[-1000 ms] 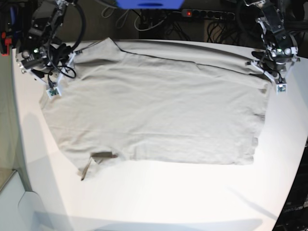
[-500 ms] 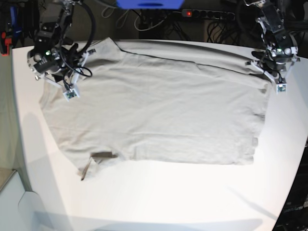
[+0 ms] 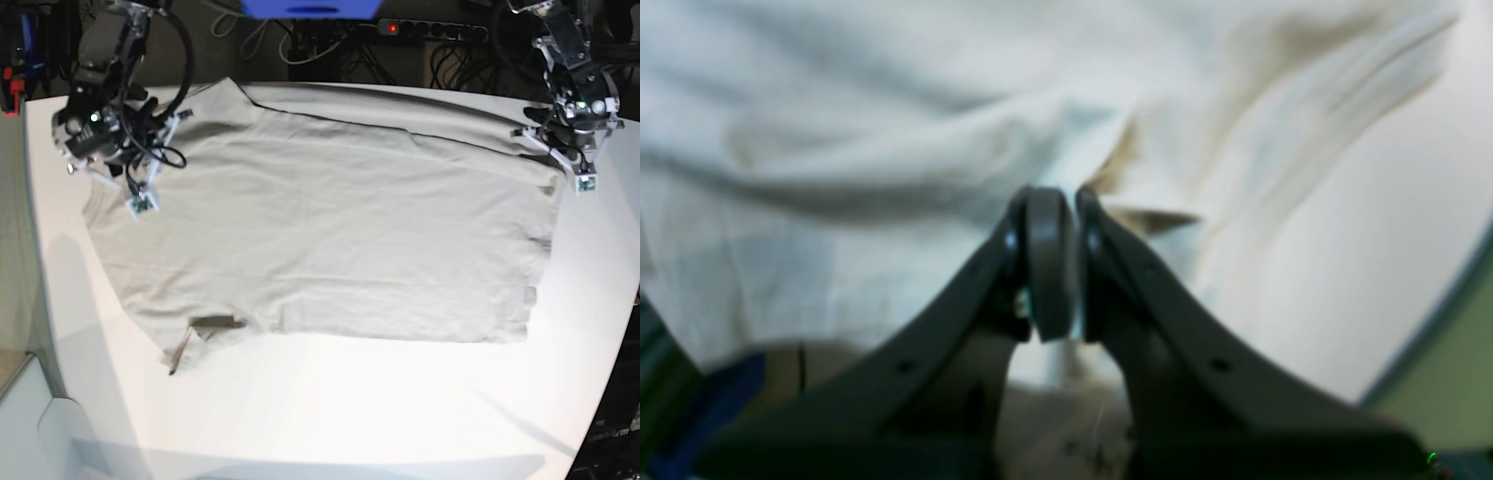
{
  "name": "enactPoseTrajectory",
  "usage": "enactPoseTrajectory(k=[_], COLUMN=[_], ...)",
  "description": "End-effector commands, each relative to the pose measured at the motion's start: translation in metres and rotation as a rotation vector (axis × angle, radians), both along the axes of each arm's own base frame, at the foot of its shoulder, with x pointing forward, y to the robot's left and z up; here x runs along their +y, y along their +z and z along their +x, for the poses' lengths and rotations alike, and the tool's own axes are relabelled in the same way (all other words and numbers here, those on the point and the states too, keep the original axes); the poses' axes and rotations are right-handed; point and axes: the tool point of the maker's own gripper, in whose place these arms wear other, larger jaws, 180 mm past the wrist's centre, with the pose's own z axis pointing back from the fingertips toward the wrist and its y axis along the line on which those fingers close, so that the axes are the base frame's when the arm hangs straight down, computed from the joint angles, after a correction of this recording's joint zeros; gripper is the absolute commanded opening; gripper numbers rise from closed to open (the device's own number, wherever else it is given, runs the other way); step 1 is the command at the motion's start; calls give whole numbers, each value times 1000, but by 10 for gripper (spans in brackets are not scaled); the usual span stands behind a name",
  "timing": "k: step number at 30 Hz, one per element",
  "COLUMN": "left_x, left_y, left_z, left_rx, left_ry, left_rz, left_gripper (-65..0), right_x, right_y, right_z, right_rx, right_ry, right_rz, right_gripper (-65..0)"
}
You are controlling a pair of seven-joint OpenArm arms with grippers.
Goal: Layout the t-shirt on the table in an organized manner, then fold the t-shirt properly
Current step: 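Move the right gripper along the shirt side toward the hem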
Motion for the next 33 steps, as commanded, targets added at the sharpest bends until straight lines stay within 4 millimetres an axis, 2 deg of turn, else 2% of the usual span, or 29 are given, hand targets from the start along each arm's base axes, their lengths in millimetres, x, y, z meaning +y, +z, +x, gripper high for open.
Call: enactPoseTrajectory(k=[1,12,15,23,28,30,33], left_x=[1,1,1,2,2,2,2], left_y=[-9,-9,-10,-10,-10,-10,-9], left_z=[-15,-16,-16,-17,-19,-19,-18], left_rx=[73,76,77,80,83,83,79], left_ry=[15,15,15,15,15,15,14], left_rz=[-3,-2,-2,0,0,0,2], left_gripper=[-645,-645,-645,-645,-645,-645,-642], right_x=[0,-1,-3,4,5,-3,-9], right_y=[11,54,58,30,38,42,42], right_z=[12,72,86,99,110,112,113], right_rx=[-47,-176,-168,-67,-89,-94,-95], right_ry=[17,13,5,7,14,10,9], right_rz=[-4,-21,-18,44,44,23,10], right_gripper=[-619,-619,-619,-616,-611,-574,-467])
